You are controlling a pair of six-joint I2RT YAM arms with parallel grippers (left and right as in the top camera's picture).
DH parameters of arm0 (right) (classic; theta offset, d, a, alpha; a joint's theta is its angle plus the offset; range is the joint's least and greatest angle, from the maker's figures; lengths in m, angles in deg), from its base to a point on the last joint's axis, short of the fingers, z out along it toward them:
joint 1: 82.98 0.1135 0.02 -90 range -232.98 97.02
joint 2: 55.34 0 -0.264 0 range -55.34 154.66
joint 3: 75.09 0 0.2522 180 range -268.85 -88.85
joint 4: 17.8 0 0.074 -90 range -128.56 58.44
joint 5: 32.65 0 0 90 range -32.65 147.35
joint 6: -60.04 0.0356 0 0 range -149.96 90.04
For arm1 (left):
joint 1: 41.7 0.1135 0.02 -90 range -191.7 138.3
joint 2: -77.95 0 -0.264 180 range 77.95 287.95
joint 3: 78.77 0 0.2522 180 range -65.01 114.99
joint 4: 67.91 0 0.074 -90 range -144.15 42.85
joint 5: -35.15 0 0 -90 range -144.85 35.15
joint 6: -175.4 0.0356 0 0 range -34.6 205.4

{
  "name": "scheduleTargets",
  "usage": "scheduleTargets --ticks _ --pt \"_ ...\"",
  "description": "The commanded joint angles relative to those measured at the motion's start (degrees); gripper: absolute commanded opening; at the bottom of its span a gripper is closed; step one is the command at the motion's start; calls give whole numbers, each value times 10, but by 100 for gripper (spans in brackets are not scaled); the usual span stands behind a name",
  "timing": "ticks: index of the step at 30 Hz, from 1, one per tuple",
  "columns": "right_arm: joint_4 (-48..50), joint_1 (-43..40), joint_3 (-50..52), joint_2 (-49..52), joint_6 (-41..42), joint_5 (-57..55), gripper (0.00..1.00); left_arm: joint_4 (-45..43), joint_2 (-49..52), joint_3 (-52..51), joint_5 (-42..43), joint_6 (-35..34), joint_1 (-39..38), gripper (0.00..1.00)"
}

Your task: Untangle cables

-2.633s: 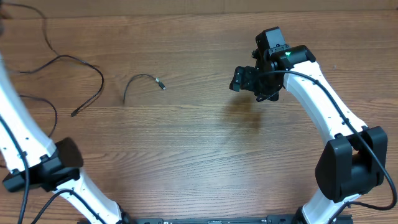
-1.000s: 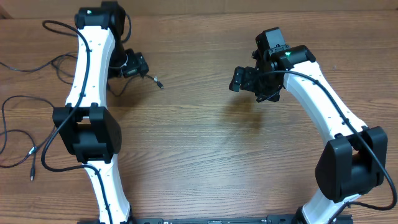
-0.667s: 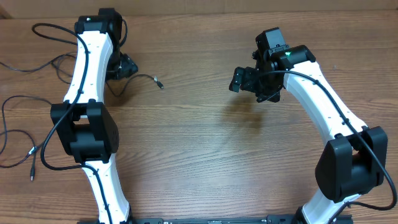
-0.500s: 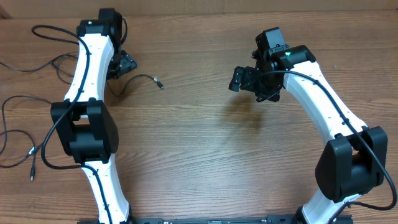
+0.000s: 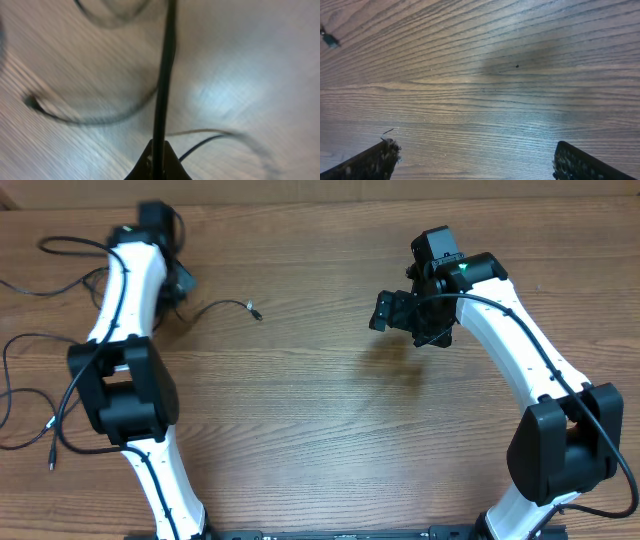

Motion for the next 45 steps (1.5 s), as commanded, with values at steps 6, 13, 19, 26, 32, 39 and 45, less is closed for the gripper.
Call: scheduleTargets --ticks 6,13,19,26,32,39,45 --pt "3 2 3 1 -2 -6 98 16 -72 238 11 19 115 4" --pt "19 2 3 1 -1 -5 98 42 -72 271 10 20 164 5" --pt "21 2 3 1 -1 -5 98 34 -69 182 9 22 161 38" --pt "16 2 3 1 -1 -5 98 48 -78 156 29 81 161 78" --pt "17 2 2 1 -1 -5 97 65 -138 188 132 105 159 82" --pt "-29 2 -45 -26 -29 -5 96 97 -271 189 208 130 134 91" --pt "-79 1 -104 -102 -60 -6 89 139 -339 189 209 192 59 99"
